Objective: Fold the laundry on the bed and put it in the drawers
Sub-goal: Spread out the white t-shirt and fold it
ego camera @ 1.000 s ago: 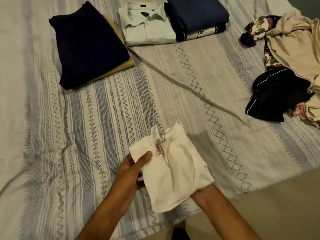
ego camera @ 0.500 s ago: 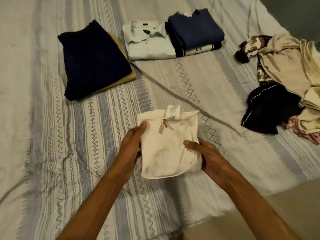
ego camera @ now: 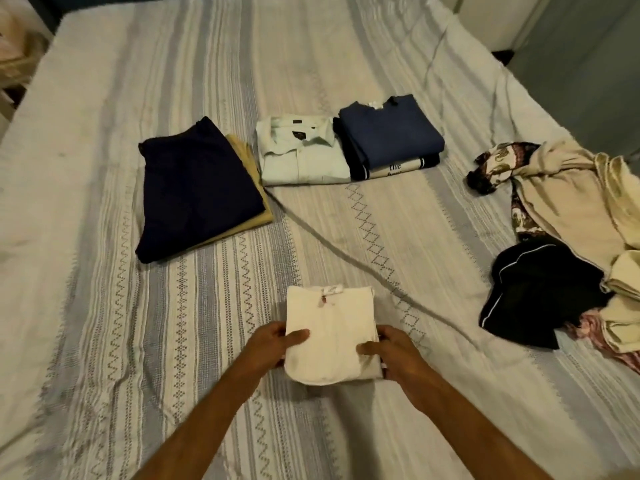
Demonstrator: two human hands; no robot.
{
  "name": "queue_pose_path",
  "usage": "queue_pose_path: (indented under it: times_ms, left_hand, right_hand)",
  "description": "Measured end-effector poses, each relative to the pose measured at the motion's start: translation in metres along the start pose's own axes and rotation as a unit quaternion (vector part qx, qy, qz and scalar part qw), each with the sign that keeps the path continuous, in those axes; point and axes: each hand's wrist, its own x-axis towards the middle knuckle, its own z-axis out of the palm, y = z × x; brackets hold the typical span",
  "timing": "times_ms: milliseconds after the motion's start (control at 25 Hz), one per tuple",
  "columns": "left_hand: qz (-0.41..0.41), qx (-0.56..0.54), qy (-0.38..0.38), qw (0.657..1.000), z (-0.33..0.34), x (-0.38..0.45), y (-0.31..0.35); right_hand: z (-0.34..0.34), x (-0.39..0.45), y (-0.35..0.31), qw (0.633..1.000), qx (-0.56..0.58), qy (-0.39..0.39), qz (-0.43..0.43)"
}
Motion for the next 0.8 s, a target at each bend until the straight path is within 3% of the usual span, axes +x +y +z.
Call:
queue_pose_path:
  times_ms: [280,520,720,800]
  left_hand:
    - [0.129,0.009,0.074,0.989,-0.014,0.111,0.145]
    - [0.076,0.036,0.075,0.994,-0.012,0.195,0.106]
    - [0.059,0.032,0.064,0.996,-0.026,0.212,0.095]
    - [0.04,0.045,0.103,0.993,-0.018,0.207,0.1]
  right_hand:
    - [0.007,0.098,-0.17,0.992,0.006,0.005,-0.13]
    - [0.003,0.186,-0.112,0.986,-0.105,0.08,-0.099]
    - [-0.001,0.195,-0.118,0.992,-0.052,0.096,-0.058]
    - [-0.001,0.182,-0.12,0.99,-0.075,0.101,-0.07]
